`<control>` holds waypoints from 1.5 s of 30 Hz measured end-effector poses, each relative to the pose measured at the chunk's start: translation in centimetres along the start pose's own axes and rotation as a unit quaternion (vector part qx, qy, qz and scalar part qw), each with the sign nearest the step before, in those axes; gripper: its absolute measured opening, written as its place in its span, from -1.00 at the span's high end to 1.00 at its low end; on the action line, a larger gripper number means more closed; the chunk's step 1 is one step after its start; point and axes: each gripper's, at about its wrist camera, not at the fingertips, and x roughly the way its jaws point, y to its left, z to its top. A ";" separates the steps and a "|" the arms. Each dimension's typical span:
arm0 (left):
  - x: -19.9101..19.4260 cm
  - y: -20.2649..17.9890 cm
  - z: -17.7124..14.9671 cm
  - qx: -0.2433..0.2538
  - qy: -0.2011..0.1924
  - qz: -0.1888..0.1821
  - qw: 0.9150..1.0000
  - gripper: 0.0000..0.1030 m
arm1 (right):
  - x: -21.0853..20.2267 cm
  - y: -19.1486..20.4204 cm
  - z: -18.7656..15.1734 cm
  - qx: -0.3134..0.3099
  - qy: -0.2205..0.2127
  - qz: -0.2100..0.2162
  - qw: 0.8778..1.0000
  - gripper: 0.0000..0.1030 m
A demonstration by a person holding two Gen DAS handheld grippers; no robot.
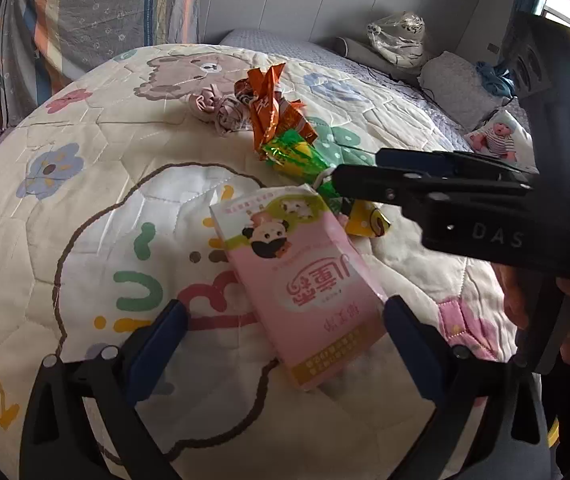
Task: Collect trash
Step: 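Grasp the green snack wrapper with the right tool while the left grasps the pink carton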
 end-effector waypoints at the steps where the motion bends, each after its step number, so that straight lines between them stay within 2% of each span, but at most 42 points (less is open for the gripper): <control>1: 0.1 0.0 0.1 0.001 0.000 0.000 1.000 -0.84 | 0.5 0.2 0.2 -0.002 0.008 0.004 1.000 -0.06; 9: 1.0 0.6 1.0 -0.013 0.008 0.004 1.000 -0.73 | 3.7 0.1 1.5 0.001 0.047 -0.004 0.999 0.14; 10: 1.1 0.6 1.0 -0.015 0.009 0.004 1.000 -0.73 | 4.1 0.1 1.5 0.001 0.053 -0.006 0.999 0.18; 12: 1.3 0.6 1.0 -0.015 0.009 0.006 1.000 -0.71 | 4.8 0.1 1.5 -0.002 0.059 -0.017 0.998 0.38; 15: 1.3 0.2 1.0 -0.007 0.012 0.011 1.000 -0.66 | 4.9 -0.1 1.8 0.001 0.057 -0.021 0.998 0.45; 19: 1.2 -0.5 1.2 -0.006 0.022 0.016 1.000 -0.65 | 4.5 -0.2 2.0 0.005 0.045 -0.026 0.999 0.49; 30: 2.0 -1.6 1.3 -0.001 0.029 0.043 0.999 -0.64 | -1.5 -0.4 1.9 0.024 -0.025 -0.027 0.999 0.49; 33: 2.0 -1.5 1.3 -0.005 0.027 0.041 0.999 -0.46 | -3.3 -0.1 1.4 0.023 -0.041 -0.032 0.998 0.49; 37: 1.7 -1.1 1.3 -0.011 0.022 0.031 0.999 0.05 | -5.7 0.1 0.8 0.029 -0.059 -0.034 0.997 0.49; 41: 1.8 -1.2 0.8 -0.005 0.015 0.031 0.999 0.36 | -7.8 0.6 0.2 0.029 -0.078 -0.046 0.995 0.49; 43: 1.6 -1.1 0.6 -0.010 0.013 0.017 1.000 0.60 | -8.6 0.8 -0.2 0.030 -0.084 -0.051 0.995 0.49; 45: 1.1 -0.8 0.4 -0.020 0.009 0.005 1.000 0.68 | -9.3 1.0 -0.5 0.030 -0.090 -0.057 0.994 0.49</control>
